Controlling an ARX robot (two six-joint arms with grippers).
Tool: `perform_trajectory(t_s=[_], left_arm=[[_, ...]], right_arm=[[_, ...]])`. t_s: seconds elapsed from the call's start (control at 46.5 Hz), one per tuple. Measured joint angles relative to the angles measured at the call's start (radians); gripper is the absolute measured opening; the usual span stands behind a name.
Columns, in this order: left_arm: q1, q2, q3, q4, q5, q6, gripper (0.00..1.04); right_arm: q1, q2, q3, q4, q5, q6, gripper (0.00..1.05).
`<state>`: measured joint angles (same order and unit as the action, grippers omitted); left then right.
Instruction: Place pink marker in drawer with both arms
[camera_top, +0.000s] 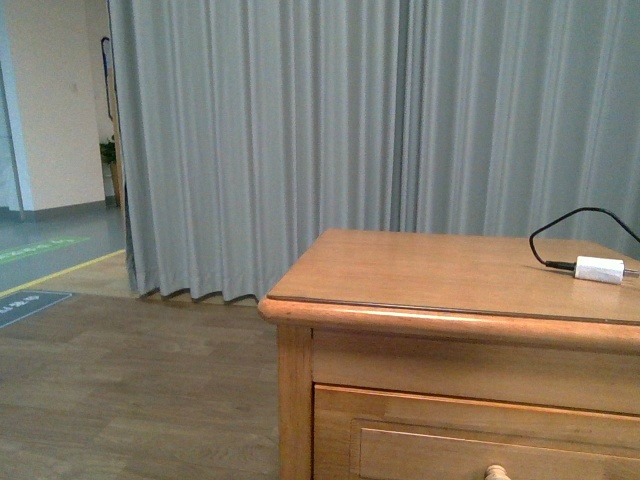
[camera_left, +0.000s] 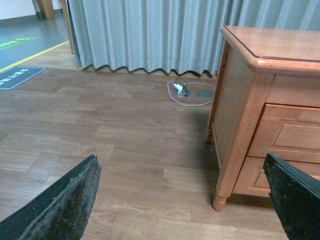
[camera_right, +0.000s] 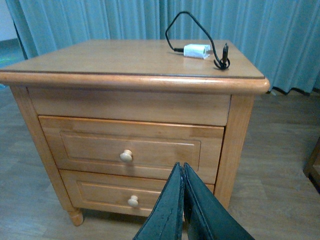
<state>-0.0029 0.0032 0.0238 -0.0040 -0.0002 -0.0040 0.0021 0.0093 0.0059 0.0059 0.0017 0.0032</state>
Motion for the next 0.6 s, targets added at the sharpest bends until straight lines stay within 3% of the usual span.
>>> perform_trajectory(t_s=[0.215,0.323,0.602], left_arm=[[0.000,0.000,0.000,0.000,0.000,0.000,0.99],[0.000,0.000,0.000,0.000,0.000,0.000,0.99],[0.000,0.000,0.000,0.000,0.000,0.000,0.99]], right_arm=[[0.000,-0.005,0.000,-0.005,0.000,-0.001,0.02],[0.000,-0.005,0.000,-0.005,0.000,-0.001,0.28],[0.000,-0.005,0.000,-0.005,0.000,-0.002,0.78]])
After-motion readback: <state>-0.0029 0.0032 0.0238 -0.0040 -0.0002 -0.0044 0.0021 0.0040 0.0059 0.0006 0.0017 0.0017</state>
